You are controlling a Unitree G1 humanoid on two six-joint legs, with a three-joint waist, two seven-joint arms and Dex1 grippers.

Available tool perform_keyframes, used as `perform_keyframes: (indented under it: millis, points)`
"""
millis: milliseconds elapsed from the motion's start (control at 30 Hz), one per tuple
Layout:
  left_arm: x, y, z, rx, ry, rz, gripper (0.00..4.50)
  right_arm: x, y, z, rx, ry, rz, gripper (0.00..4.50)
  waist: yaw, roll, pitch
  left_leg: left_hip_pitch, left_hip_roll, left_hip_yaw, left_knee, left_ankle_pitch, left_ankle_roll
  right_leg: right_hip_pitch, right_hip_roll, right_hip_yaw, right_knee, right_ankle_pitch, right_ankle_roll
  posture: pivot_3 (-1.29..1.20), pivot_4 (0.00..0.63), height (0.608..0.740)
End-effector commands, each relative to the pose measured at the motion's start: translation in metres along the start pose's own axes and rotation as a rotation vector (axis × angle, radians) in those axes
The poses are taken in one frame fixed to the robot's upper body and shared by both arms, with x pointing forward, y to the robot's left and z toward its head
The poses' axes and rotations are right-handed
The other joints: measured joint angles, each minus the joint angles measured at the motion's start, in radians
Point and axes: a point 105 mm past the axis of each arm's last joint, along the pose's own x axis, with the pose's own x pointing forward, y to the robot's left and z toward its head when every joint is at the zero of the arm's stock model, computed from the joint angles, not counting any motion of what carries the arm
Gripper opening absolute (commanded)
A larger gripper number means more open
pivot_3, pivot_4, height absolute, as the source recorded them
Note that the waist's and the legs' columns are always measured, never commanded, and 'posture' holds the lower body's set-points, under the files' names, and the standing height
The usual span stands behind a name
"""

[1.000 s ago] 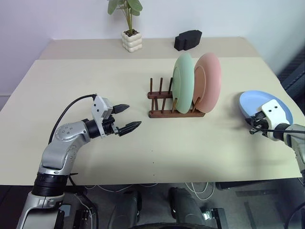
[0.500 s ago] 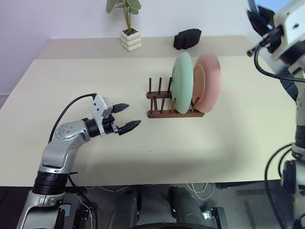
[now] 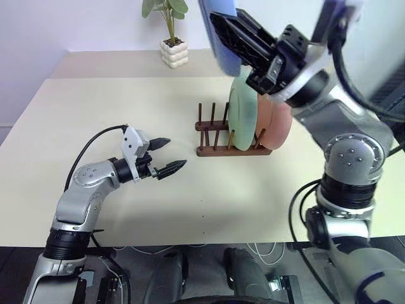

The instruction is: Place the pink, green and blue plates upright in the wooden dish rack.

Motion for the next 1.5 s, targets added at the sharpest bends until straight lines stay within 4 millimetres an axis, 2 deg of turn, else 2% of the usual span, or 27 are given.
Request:
perform_keyframes:
  millis: [33, 233, 733, 833, 1067, 1500]
  points:
    - [-0.006, 0.002, 0.015, 0.053, -0.039, 0.017, 4.50, -0.003, -0.002, -0.009, 0.147, -0.006, -0.085, 0.04, 0.001, 0.000, 0.000, 0.000, 0.000, 0.000, 0.000, 0.000, 0.000, 0.000, 0.000, 0.000, 0.000, 0.000, 0.000, 0.00, 0.150, 0.740]
    - [-0.006, 0.003, 0.016, 0.056, -0.035, 0.016, 4.50, -0.013, -0.010, -0.039, 0.289, 0.076, -0.181, 0.04, -0.001, 0.000, 0.000, -0.007, 0.000, 0.001, 0.000, 0.000, 0.000, -0.008, 0.000, 0.000, 0.001, 0.000, 0.000, 0.00, 0.150, 0.740]
    - [-0.007, 0.003, 0.016, 0.055, -0.031, 0.019, 4.50, -0.024, -0.022, -0.067, 0.457, 0.160, -0.295, 0.04, -0.004, 0.000, 0.000, -0.010, 0.000, 0.000, 0.001, 0.000, 0.000, -0.011, 0.002, 0.000, 0.002, 0.000, 0.000, 0.00, 0.150, 0.740]
    - [-0.008, 0.003, 0.015, 0.054, -0.030, 0.021, 4.50, -0.024, -0.023, -0.066, 0.445, 0.158, -0.299, 0.04, -0.004, 0.000, 0.000, -0.010, 0.000, 0.001, 0.001, 0.000, 0.000, -0.011, 0.002, 0.000, 0.002, 0.000, 0.000, 0.00, 0.150, 0.740]
    - [-0.007, 0.003, 0.015, 0.053, -0.029, 0.021, 4.50, -0.015, -0.014, -0.047, 0.406, 0.089, -0.231, 0.04, -0.004, 0.000, 0.000, -0.010, 0.000, 0.000, 0.001, 0.000, 0.000, -0.011, 0.002, 0.000, 0.002, 0.000, 0.000, 0.00, 0.150, 0.740]
    - [-0.007, 0.003, 0.015, 0.052, -0.027, 0.019, 4.50, -0.012, -0.012, -0.045, 0.473, 0.052, -0.240, 0.04, -0.005, 0.000, 0.000, -0.010, 0.000, 0.000, 0.001, 0.000, 0.000, -0.011, 0.002, 0.000, 0.002, 0.000, 0.000, 0.00, 0.150, 0.740]
